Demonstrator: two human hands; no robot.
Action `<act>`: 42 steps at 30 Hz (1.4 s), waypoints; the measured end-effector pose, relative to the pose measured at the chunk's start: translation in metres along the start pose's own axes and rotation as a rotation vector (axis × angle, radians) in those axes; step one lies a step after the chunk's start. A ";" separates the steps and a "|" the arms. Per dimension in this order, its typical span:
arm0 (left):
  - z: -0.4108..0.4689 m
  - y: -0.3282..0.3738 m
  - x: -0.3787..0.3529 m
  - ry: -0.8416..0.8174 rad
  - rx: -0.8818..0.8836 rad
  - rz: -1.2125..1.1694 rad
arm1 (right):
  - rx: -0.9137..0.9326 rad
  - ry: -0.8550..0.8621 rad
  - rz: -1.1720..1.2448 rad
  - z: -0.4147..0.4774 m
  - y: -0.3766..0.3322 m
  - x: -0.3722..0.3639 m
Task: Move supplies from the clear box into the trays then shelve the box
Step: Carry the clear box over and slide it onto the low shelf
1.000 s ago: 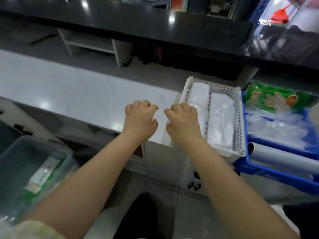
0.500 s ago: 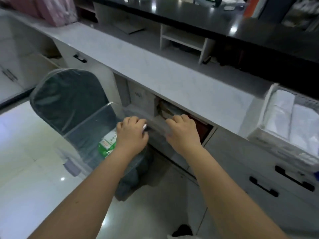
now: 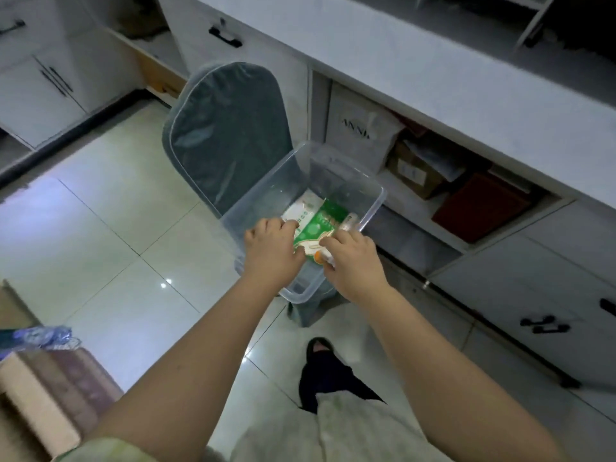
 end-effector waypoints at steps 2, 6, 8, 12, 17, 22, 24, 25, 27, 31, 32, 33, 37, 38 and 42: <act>0.013 -0.018 -0.017 -0.069 0.012 0.003 | -0.057 -0.020 0.030 0.011 0.004 -0.021; 0.054 -0.058 -0.044 -0.165 0.077 -0.011 | -0.217 -0.027 0.182 0.045 0.019 -0.059; 0.077 -0.076 -0.054 -0.196 0.134 -0.038 | -0.241 -0.059 0.220 0.064 0.020 -0.078; 0.116 -0.083 -0.071 -0.259 0.058 -0.037 | -0.346 -0.108 0.244 0.097 0.027 -0.103; 0.152 -0.094 -0.095 -0.339 -0.077 -0.066 | -0.504 -0.006 0.277 0.111 0.041 -0.117; 0.175 -0.117 -0.137 -0.498 -0.229 -0.079 | -0.697 -0.011 0.224 0.087 0.044 -0.150; 0.186 -0.131 -0.152 -0.547 -0.275 -0.112 | -0.740 0.005 0.188 0.078 0.036 -0.161; 0.191 -0.138 -0.159 -0.564 -0.284 -0.132 | -0.787 0.024 0.163 0.074 0.035 -0.165; 0.197 -0.152 -0.172 -0.597 -0.312 -0.171 | -0.912 0.035 0.117 0.061 0.033 -0.174; 0.203 -0.188 -0.188 -0.643 -0.290 -0.309 | -1.040 -0.093 0.073 0.028 0.029 -0.199; 0.205 -0.202 -0.193 -0.645 -0.223 -0.364 | -1.088 -0.109 0.134 0.017 0.028 -0.207; 0.207 -0.216 -0.198 -0.657 -0.106 -0.449 | -1.147 -0.089 0.250 0.006 0.026 -0.216; 0.193 -0.257 -0.224 -0.908 0.427 -0.777 | -1.486 0.280 0.778 -0.030 0.022 -0.233; 0.186 -0.259 -0.230 -1.001 0.475 -0.804 | -1.585 0.359 0.884 -0.040 0.020 -0.240; 0.154 -0.260 -0.245 -1.173 0.553 -0.872 | -1.705 0.422 1.334 -0.060 0.001 -0.278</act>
Point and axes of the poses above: each hand's wrist, its own z-axis towards the middle knuckle, its own x-axis out of the back of the hand, y = z × x, the point moved 7 cm from there along z, towards the middle knuckle, and after that the axes turned 8 degrees about y, right-handed, at the moved point
